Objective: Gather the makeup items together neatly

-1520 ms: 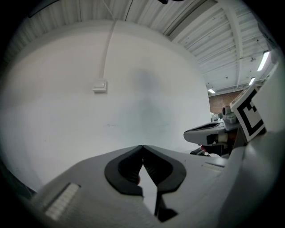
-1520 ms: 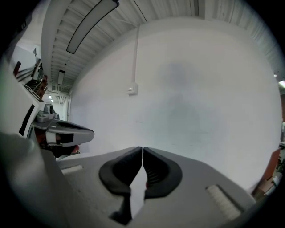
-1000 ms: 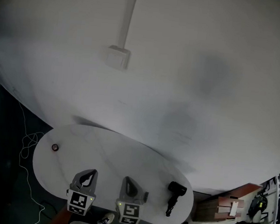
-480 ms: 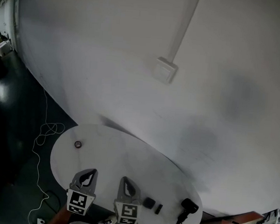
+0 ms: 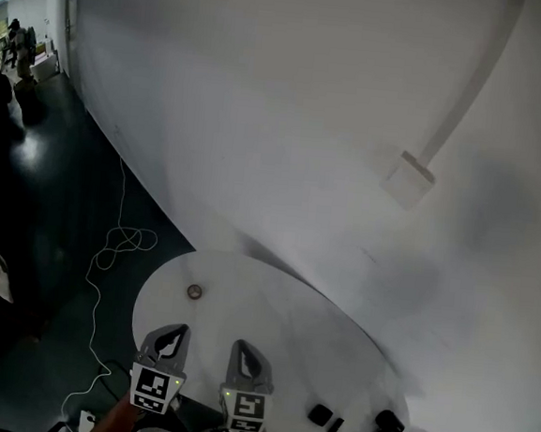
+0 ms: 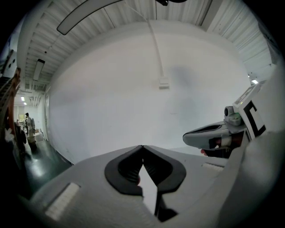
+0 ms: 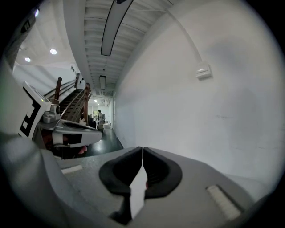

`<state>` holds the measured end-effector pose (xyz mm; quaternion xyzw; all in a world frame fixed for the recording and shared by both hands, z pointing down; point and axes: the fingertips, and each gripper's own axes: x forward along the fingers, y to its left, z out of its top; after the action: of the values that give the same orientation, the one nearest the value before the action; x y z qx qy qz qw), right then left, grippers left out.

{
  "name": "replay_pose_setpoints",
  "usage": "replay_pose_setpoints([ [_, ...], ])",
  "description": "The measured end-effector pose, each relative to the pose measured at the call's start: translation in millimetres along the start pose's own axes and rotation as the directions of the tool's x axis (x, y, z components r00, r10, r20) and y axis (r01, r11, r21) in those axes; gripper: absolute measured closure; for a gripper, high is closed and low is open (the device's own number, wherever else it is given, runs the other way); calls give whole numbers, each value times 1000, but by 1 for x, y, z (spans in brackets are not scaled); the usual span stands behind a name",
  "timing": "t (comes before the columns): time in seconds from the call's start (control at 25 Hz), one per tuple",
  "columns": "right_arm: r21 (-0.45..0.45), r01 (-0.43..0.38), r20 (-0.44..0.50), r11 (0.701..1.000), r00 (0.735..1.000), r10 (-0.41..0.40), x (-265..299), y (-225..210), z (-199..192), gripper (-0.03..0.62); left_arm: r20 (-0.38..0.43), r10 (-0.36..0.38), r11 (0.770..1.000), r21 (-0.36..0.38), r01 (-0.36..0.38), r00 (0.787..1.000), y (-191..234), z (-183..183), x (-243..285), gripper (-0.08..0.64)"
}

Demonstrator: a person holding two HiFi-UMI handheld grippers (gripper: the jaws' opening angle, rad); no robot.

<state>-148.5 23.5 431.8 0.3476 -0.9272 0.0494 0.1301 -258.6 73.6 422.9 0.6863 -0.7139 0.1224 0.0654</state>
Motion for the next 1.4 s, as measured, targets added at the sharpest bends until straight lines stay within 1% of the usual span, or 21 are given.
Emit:
replay_pose_setpoints([
  [0.2, 2, -29, -34, 1000, 999, 29, 45, 36, -14, 581, -37, 14, 999, -29, -15, 999, 48, -26, 6, 551],
  [0.36, 6, -42, -71, 999, 997, 42, 79, 54, -23, 581, -64, 18, 998, -50, -22, 998, 80, -45, 16, 551],
  [0.6, 8, -45, -128, 999, 991, 45, 129, 66, -47, 581, -114, 5, 997, -78, -14, 993, 116, -80, 36, 551],
  [0.84, 12, -50, -185, 999, 981, 52, 172, 70, -75, 580, -166, -14, 995, -99, -3, 986, 140, -110, 58, 551],
  [0.88, 16, -58, -202, 998, 978, 60, 179, 71, -81, 565, -171, -13, 995, -101, -4, 985, 142, -116, 61, 550],
  [0.92, 22, -65, -220, 998, 973, 68, 185, 71, -88, 504, -178, -13, 995, -103, -6, 984, 144, -121, 64, 551],
  [1.0, 37, -73, -249, 997, 965, 80, 197, 72, -100, 476, -192, -15, 994, -109, -6, 981, 148, -129, 70, 551],
  [1.04, 44, -74, -259, 996, 962, 83, 203, 72, -105, 441, -200, -17, 994, -113, -6, 980, 150, -131, 72, 551],
  [1.12, 52, -78, -279, 996, 956, 89, 213, 72, -115, 404, -217, -22, 992, -125, -6, 976, 154, -135, 77, 551],
  [1.24, 53, -85, -308, 995, 946, 97, 230, 74, -128, 372, -228, -15, 991, -130, -15, 973, 163, -149, 81, 551],
  [1.4, 53, -86, -346, 995, 933, 99, 246, 74, -144, 371, -257, -9, 989, -144, -29, 966, 172, -164, 86, 551],
])
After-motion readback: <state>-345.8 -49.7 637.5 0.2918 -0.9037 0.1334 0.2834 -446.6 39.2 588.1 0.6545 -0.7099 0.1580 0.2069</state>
